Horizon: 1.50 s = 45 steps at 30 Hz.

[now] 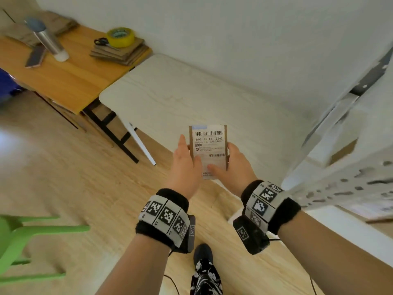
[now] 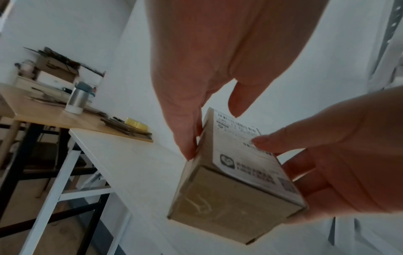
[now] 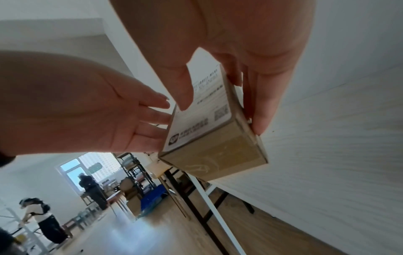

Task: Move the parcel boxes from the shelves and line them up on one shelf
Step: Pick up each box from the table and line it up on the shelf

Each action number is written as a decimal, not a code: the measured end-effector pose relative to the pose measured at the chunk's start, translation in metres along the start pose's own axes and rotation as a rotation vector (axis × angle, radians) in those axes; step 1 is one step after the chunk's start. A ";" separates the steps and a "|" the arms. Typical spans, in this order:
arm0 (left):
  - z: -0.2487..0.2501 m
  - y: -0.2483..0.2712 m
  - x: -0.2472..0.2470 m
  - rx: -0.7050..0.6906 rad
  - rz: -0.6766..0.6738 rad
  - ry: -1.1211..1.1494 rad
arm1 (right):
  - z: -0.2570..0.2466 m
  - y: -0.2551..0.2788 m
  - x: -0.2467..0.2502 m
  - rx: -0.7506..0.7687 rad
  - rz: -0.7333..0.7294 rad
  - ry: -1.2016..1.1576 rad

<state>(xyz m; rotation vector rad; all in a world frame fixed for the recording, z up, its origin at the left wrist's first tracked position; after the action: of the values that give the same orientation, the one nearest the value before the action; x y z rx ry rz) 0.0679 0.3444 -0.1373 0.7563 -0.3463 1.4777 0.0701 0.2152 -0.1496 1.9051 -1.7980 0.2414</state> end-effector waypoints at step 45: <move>0.241 0.515 -0.219 -1.029 -0.479 -0.029 | 0.151 0.590 0.317 -0.025 1.069 -0.244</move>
<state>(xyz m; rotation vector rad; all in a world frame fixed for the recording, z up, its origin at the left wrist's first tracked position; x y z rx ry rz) -0.3959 -0.0169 0.0233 0.0070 -0.7975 0.6738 -0.4998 -0.1339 0.0065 0.7949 -2.8070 0.3388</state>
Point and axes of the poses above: each hand's wrist, its own y-axis away from the middle knuckle, its own x-axis out of the back of the hand, z = x × y, the point moved 3 cm from there along -y, towards the middle knuckle, and after that the axes turned 7 degrees about -y, right-handed, at the moved point
